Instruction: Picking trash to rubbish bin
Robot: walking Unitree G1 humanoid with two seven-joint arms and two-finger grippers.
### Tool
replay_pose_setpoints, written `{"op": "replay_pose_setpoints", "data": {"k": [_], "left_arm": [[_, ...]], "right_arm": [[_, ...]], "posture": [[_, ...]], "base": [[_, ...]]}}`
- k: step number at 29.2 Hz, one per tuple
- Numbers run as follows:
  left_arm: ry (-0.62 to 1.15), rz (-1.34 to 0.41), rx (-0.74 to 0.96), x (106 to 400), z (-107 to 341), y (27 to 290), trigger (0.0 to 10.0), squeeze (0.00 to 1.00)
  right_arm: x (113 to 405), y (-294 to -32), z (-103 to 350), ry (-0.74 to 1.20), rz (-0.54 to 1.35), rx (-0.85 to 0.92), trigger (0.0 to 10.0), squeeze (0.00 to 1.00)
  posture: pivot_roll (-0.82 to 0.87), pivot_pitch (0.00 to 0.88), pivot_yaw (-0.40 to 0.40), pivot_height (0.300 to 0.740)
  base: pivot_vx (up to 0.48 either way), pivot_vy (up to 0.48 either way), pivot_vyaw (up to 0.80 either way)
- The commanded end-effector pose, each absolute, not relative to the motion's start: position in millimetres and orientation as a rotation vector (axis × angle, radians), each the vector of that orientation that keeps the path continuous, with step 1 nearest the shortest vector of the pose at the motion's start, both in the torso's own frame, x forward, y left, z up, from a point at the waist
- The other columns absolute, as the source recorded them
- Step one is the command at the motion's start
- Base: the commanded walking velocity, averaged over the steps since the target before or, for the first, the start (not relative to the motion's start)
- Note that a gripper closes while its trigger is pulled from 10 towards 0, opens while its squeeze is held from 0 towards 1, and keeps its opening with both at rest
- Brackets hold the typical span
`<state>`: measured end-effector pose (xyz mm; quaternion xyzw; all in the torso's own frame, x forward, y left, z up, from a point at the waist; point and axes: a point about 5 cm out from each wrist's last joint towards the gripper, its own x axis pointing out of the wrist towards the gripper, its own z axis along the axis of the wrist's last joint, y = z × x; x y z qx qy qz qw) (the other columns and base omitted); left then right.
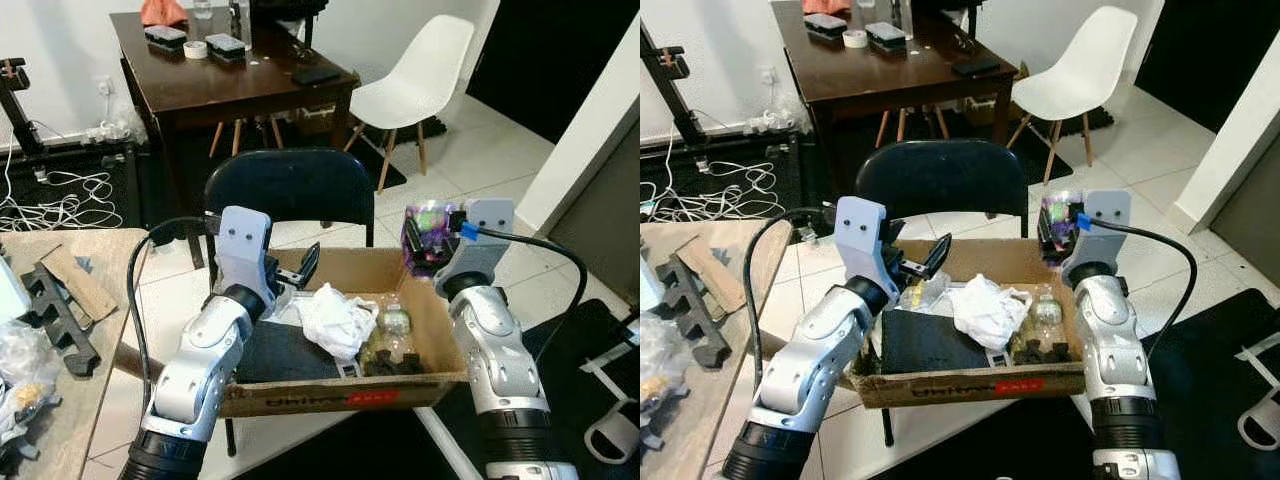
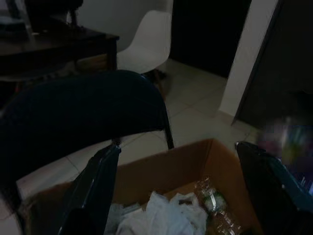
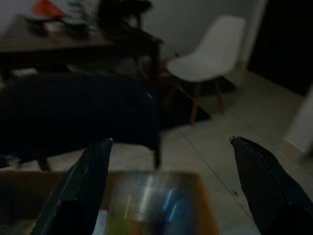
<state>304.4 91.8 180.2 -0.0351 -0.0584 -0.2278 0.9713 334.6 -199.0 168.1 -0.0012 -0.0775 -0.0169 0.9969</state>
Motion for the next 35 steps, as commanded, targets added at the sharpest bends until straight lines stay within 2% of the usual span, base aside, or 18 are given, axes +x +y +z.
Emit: {"op": "replay_pose_setpoints", "data": {"k": [1, 2, 3, 8, 18, 31, 35], "left_arm": [[-0.114, -0.448, -0.068, 305, 179, 93, 10.0, 0.0], [-0.113, -0.445, -0.067, 306, 179, 94, 10.0, 0.0], [-0.112, -0.443, -0.065, 307, 179, 94, 10.0, 0.0], [-0.108, -0.44, -0.063, 308, 178, 94, 10.0, 0.0], [-0.115, -0.387, -0.066, 310, 180, 100, 10.0, 0.0], [-0.127, -0.399, -0.109, 308, 183, 101, 10.0, 0.0], [-0.127, -0.402, -0.109, 308, 184, 100, 10.0, 0.0]], "right_arm": [[334, -206, 164, -0.148, -0.06, 0.011, 10.0, 1.0], [335, -211, 164, -0.145, -0.085, 0.006, 10.0, 1.0], [336, -212, 166, -0.148, -0.1, -0.006, 10.0, 0.0], [338, -209, 171, -0.166, -0.096, -0.01, 10.0, 0.0], [338, -170, 183, -0.243, 0.072, 0.031, 10.0, 0.0], [338, -163, 189, -0.27, 0.079, 0.052, 10.0, 0.0], [337, -162, 189, -0.27, 0.082, 0.053, 10.0, 0.0]], "posture": [[-0.01, 0.129, -0.023, 0.74], [-0.01, 0.131, -0.019, 0.74], [-0.02, 0.132, -0.016, 0.74], [-0.02, 0.135, -0.014, 0.74], [0.0, 0.14, -0.013, 0.74], [0.0, 0.142, -0.008, 0.74], [0.0, 0.144, -0.008, 0.74]], "base": [[0.0, 0.0, 0.0], [0.0, 0.0, 0.0], [0.0, 0.0, 0.0], [0.0, 0.0, 0.0], [0.0, 0.0, 0.0], [0.0, 0.0, 0.0], [-0.317, 0.0, 0.0]]}}
